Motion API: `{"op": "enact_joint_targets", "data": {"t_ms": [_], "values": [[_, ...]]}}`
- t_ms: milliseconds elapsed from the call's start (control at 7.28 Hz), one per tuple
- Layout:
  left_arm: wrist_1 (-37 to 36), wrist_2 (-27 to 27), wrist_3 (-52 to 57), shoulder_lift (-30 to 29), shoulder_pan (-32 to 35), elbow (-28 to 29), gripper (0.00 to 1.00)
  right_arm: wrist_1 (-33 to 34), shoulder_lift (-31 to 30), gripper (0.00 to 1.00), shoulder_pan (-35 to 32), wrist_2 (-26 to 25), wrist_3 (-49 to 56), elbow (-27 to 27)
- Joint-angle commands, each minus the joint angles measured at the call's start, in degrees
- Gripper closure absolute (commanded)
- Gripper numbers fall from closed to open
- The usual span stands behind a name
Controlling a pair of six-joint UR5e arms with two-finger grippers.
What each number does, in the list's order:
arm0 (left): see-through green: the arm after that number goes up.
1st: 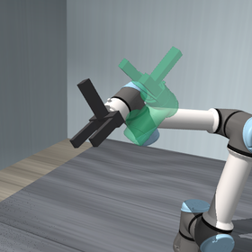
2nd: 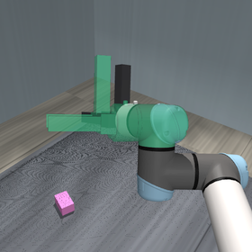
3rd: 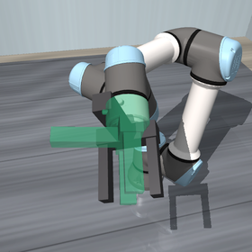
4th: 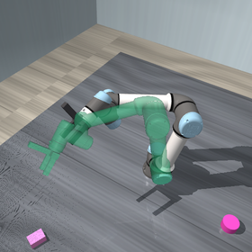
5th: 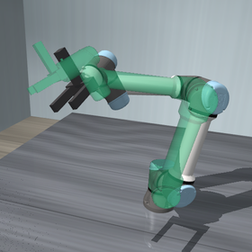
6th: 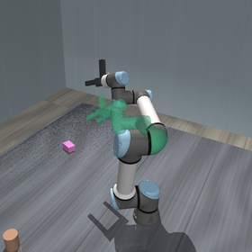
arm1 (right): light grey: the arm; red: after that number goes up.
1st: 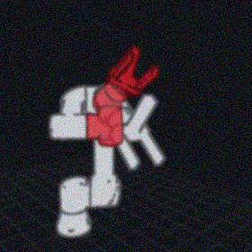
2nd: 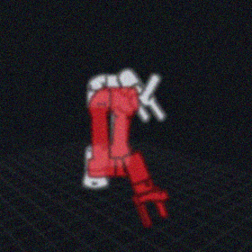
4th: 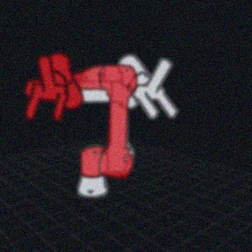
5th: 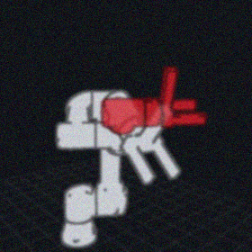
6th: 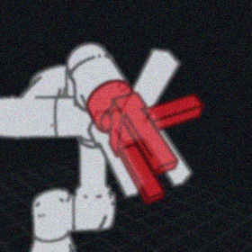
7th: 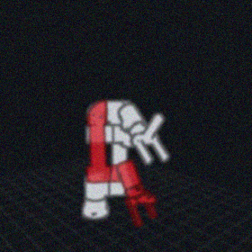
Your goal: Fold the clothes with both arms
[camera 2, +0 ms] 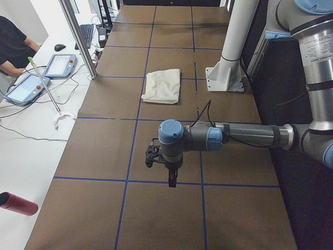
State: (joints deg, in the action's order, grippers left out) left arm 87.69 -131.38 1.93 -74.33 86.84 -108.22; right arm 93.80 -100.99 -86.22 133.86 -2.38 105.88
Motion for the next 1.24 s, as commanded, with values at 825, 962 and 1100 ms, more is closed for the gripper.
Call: {"op": "enact_joint_targets", "data": {"t_ms": [825, 962, 1100], "values": [[-3.2, -0.3, 0.3, -7.1, -0.1, 1.5, 0.00, -0.3, 0.4, 0.00, 0.0, 0.0, 0.0, -0.6], [-3.3, -0.3, 0.3, -7.6, -0.1, 2.1, 0.00, -0.3, 0.4, 0.00, 0.0, -0.1, -0.1, -0.7], [-3.3, -0.3, 0.4, -7.8, 0.0, 2.3, 0.00, -0.3, 0.4, 0.00, 0.0, -0.1, -0.1, -0.6]]}}
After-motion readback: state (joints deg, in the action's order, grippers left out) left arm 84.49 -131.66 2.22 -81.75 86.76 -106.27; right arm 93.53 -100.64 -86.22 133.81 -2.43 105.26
